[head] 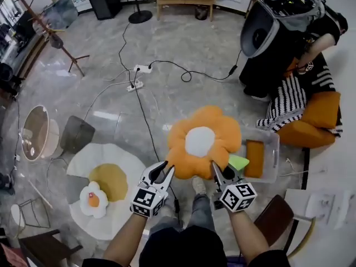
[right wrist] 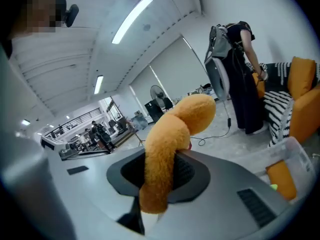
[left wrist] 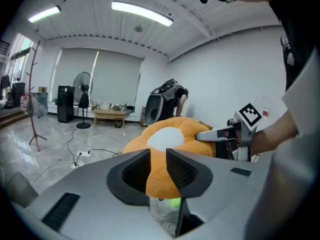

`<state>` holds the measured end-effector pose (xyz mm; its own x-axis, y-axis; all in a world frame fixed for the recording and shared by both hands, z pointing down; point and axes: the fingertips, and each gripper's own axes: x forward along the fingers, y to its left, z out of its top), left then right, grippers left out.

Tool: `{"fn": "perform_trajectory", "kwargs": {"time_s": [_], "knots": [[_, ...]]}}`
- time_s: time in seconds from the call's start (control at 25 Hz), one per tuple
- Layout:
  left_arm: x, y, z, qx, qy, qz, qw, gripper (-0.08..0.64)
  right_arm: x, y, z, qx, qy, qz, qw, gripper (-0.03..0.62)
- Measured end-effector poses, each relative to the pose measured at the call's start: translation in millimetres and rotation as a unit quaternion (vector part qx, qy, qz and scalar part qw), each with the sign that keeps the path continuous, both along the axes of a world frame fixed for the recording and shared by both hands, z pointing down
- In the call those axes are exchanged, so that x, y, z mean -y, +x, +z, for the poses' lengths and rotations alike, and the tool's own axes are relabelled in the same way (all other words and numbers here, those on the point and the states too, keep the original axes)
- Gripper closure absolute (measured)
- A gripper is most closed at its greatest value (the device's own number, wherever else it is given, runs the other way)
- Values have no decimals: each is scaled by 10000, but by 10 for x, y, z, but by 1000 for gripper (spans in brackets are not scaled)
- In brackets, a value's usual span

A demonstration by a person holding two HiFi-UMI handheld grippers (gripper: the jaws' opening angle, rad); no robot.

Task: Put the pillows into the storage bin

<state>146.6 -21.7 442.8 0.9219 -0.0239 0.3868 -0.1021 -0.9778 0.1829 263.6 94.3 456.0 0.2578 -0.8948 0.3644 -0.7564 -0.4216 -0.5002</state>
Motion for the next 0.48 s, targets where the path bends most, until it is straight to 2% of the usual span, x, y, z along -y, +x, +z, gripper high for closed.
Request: {"fn": "perform_trajectory", "kwargs": {"time_s": [0.24,0.36,0.48], "knots": [[-277,542,244,168,-47,530,9984,453,-536,523,445,217,-366,641,9970,494],[-453,859,515,311,-137,683,9971,453,-742,792,707,289,-594,852,9942,494],[-720,1174,831,557,-226,1027,9929,453,-899,1056,1008,463,-746,1078,9903,492]]}}
